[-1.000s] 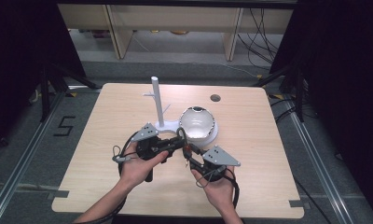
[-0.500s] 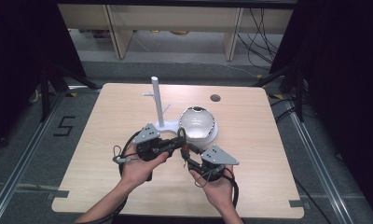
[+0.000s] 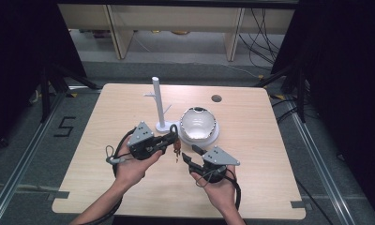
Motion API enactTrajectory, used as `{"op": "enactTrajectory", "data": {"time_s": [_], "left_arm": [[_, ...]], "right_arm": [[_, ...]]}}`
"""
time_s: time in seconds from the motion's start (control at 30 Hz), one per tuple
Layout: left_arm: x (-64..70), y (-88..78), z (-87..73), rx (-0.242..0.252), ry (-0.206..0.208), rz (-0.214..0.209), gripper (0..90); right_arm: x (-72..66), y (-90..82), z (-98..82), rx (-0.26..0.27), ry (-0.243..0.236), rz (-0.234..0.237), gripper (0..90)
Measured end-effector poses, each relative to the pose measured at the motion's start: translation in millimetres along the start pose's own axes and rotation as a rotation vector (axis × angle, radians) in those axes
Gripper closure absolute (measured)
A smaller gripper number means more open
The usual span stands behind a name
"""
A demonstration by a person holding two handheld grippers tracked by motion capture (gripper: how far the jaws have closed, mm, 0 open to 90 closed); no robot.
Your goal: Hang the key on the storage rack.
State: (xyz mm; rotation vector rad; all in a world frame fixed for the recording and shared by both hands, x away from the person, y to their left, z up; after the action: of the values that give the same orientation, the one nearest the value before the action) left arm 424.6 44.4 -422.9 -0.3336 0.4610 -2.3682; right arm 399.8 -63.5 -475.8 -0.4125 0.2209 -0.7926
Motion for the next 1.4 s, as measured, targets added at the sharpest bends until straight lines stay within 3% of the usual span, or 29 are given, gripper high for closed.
{"op": "enactTrajectory", "data": {"time_s": [0.23,0.3,0.37,0.57,0.6,0.67,0.7,0.77,0.8,0.93,1.4], "left_arm": [[-14.8,-7.4,-4.8,-0.002,0.015,0.053,83.4],[-17.7,-9.3,-5.6,-0.002,0.016,0.06,83.4],[-19.8,-10.8,-5.8,-0.001,0.021,0.066,83.4],[-25.6,-16.2,-5.7,0.007,0.019,0.084,83.4],[-26.8,-17.1,-5.9,0.007,0.02,0.086,83.4],[-28.6,-18.5,-6.0,0.009,0.015,0.091,83.4],[-30.1,-19.4,-6.3,0.007,0.018,0.095,83.4],[-32.6,-21.0,-6.7,0.007,0.016,0.102,83.4],[-33.5,-21.6,-6.9,0.007,0.016,0.105,83.4],[-39.0,-25.2,-7.6,0.008,0.011,0.117,83.4],[-57.8,-35.8,-8.2,0.008,0.014,0.17,83.4]], "right_arm": [[5.6,-4.1,-5.1,-0.021,0.015,-0.021,51.3],[6.0,-4.1,-5.6,-0.01,0.03,-0.016,51.2],[8.9,-5.1,-6.1,-0.009,0.006,-0.025,50.8],[11.1,-7.2,-10.2,-0.03,0.009,-0.025,49.3],[11.2,-8.4,-11.4,-0.035,0.03,-0.031,49.3],[15.8,-9.9,-11.5,-0.033,-0.01,-0.051,49.4],[14.0,-9.4,-12.3,-0.032,0.01,-0.034,49.4],[16.3,-11.5,-14.7,-0.048,0.008,-0.045,49.4],[16.1,-11.0,-14.9,-0.035,0.03,-0.04,49.4],[19.0,-13.5,-18.5,-0.056,0.013,-0.049,49.1],[22.6,-20.3,-25.3,-0.058,0.039,-0.047,49.2]]}}
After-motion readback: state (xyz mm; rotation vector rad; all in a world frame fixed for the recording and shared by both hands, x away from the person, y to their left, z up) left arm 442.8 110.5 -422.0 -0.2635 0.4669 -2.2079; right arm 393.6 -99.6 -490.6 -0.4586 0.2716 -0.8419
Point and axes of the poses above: each handheld gripper's, and its own axes: y roughly forward along the jaws, z roughly out of its top, x roughly to its right, the point moved 9 cm from there along y, roughly forward along the jaws, and after that the axes turned 9 degrees about -x, right-handed, at the moved point
